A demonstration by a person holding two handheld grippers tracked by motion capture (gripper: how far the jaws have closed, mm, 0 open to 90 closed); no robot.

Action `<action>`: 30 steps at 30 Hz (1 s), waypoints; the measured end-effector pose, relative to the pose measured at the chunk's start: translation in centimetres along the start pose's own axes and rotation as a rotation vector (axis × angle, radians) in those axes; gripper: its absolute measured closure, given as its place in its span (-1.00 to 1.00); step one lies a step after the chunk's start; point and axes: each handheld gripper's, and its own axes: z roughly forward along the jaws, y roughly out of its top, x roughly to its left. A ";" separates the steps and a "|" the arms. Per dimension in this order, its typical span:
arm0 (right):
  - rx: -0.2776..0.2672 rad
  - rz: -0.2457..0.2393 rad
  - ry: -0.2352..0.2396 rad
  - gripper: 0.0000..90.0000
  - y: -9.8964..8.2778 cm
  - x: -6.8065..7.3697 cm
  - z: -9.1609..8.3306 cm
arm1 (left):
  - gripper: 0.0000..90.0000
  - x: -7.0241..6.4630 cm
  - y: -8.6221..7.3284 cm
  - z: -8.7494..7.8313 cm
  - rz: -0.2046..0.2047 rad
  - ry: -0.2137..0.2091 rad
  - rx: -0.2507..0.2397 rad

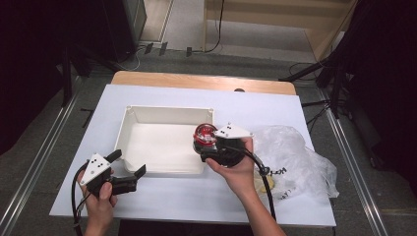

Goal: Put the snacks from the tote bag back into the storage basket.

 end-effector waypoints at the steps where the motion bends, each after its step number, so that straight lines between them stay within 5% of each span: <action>1: -0.002 -0.001 -0.001 -0.42 0.0 0.0 0.1 | -0.98 0.0 0.0 0.0 0.000 0.000 -0.001; 18: 0.041 -0.002 0.007 -0.42 -0.4 -0.1 1.7 | -0.98 0.1 0.0 0.0 0.004 -0.002 0.002; 30: 0.101 -0.070 -0.008 -0.43 -1.2 0.5 2.5 | -0.98 0.2 -0.1 0.1 0.004 -0.003 0.006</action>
